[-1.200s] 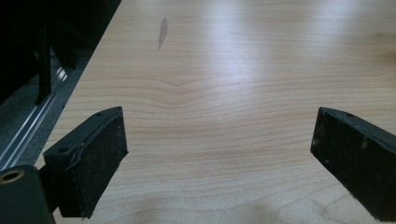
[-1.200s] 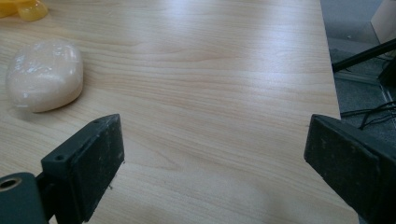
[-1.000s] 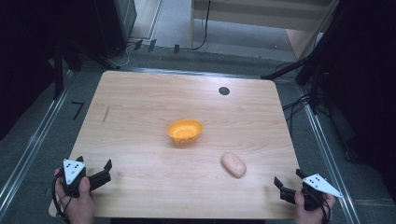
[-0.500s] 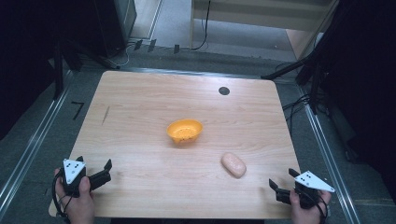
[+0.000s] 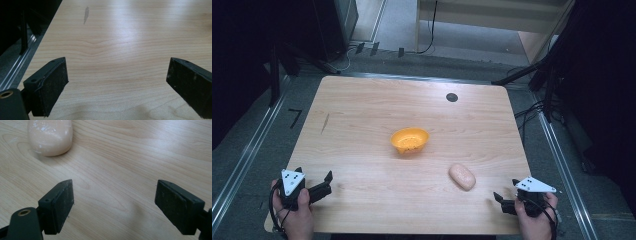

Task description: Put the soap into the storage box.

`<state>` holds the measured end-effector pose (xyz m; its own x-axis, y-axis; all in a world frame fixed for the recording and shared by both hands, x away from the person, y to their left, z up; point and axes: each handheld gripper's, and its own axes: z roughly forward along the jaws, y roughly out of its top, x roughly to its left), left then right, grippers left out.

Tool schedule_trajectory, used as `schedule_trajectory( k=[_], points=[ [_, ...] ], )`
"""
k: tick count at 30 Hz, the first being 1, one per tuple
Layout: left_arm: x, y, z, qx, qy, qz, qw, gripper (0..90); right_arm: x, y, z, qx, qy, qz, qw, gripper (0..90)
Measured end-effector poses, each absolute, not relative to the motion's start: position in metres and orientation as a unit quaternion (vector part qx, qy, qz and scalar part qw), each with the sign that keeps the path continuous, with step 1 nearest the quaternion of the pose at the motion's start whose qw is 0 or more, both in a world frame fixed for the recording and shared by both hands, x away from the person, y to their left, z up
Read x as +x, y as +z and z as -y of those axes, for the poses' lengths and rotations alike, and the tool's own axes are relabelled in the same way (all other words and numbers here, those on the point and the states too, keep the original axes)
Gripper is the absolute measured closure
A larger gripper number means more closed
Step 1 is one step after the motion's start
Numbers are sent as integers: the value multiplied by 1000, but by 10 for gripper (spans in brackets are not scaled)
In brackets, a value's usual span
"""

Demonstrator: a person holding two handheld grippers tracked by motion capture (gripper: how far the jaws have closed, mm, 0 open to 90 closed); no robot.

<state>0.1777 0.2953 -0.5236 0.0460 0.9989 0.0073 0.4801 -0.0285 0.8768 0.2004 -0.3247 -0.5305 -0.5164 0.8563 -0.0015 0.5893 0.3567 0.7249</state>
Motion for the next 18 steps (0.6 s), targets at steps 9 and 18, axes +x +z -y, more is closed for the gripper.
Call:
schedule_trajectory(
  k=[9, 18],
  points=[
    [178, -524, -293, 628, 357, -589, 362, 41, 210, -524, 320, 451, 328, -812, 170, 169],
    [178, -524, -293, 630, 359, -587, 362, 41, 219, -518, 309, 438, 305, -834, 139, 180]
  ],
)
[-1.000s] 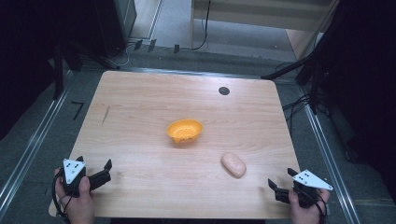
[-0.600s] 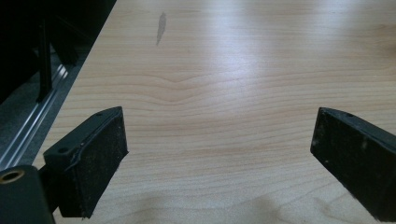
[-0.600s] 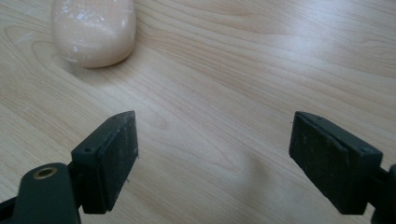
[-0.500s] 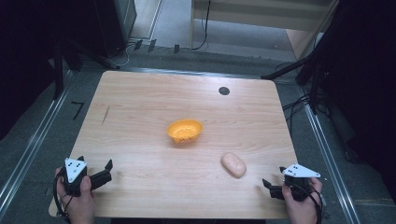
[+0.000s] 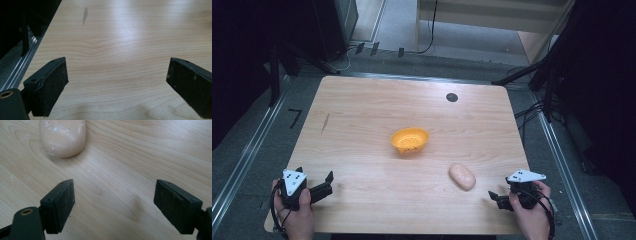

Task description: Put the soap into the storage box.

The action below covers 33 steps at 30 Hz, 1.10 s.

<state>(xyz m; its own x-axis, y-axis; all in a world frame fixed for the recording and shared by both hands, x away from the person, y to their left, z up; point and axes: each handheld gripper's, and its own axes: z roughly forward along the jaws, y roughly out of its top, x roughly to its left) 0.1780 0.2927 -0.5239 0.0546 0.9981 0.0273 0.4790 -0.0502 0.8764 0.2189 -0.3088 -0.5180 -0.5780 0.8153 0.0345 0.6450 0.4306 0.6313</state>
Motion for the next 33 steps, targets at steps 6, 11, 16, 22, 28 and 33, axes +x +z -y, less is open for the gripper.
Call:
schedule_trajectory(
  k=[6, 11, 16, 22, 28, 33],
  points=[
    [178, -524, -292, 631, 360, -586, 361, 41, 226, -513, 302, 435, 296, -840, 134, 177],
    [178, -524, -292, 631, 361, -585, 359, 41, 232, -509, 296, 425, 292, -847, 131, 171],
    [178, -524, -292, 632, 361, -585, 359, 41, 235, -506, 290, 422, 288, -850, 127, 157],
    [179, -524, -292, 633, 360, -585, 358, 46, 241, -504, 282, 417, 281, -856, 119, 147],
    [179, -524, -292, 633, 359, -585, 359, 47, 246, -502, 273, 411, 277, -861, 114, 143],
    [179, -524, -292, 633, 358, -585, 358, 47, 250, -500, 265, 403, 272, -867, 109, 142]
  ],
)
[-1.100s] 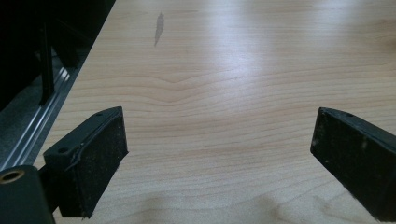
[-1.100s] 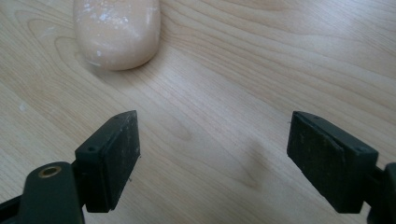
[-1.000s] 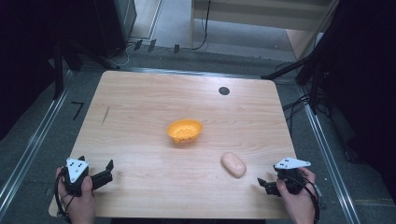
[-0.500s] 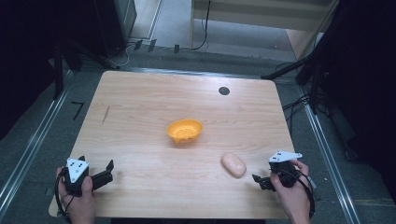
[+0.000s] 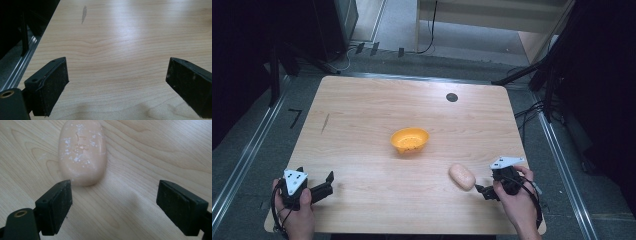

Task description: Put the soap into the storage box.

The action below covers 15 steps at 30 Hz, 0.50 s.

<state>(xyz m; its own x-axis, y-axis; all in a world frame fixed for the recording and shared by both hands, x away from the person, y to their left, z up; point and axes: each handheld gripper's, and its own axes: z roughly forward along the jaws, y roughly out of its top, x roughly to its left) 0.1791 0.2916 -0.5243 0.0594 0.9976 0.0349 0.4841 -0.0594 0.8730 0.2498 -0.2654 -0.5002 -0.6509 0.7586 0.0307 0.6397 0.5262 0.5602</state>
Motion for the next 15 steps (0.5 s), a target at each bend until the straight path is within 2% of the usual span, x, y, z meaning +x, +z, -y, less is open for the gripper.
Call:
schedule_trajectory(
  k=[15],
  points=[
    [179, -524, -291, 635, 358, -583, 358, 47, 258, -498, 243, 395, 262, -875, 94, 143]
  ],
)
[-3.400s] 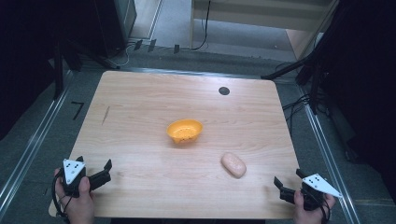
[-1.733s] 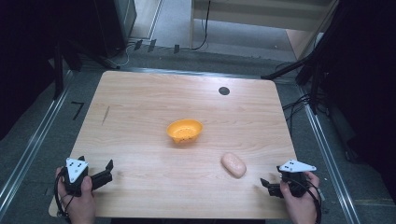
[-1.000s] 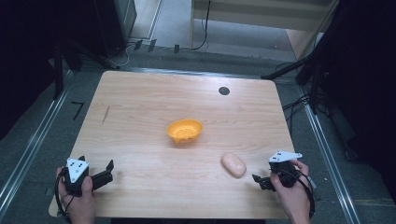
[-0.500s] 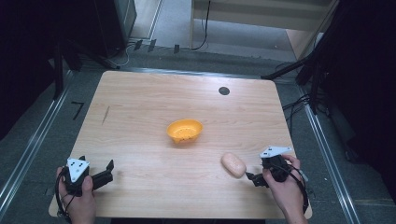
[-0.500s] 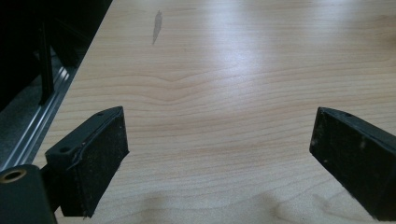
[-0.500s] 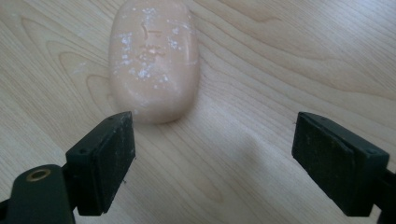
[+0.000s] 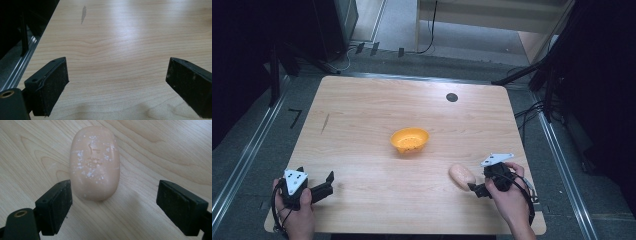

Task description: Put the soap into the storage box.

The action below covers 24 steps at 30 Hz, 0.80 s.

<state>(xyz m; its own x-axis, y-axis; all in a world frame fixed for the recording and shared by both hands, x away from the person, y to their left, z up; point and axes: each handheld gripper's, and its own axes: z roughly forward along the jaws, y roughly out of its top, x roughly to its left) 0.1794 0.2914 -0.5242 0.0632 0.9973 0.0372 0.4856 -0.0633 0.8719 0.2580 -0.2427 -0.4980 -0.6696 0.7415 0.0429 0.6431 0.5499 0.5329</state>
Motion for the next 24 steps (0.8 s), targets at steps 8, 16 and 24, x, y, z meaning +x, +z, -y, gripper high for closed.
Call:
schedule_trajectory(
  k=[8, 16, 24],
  points=[
    [180, -524, -291, 636, 356, -584, 358, 47, 264, -499, 231, 390, 256, -880, 87, 143],
    [180, -524, -291, 636, 356, -584, 357, 47, 268, -501, 222, 391, 255, -880, 85, 143],
    [180, -524, -291, 638, 356, -583, 355, 47, 271, -503, 216, 397, 252, -880, 75, 144]
  ],
)
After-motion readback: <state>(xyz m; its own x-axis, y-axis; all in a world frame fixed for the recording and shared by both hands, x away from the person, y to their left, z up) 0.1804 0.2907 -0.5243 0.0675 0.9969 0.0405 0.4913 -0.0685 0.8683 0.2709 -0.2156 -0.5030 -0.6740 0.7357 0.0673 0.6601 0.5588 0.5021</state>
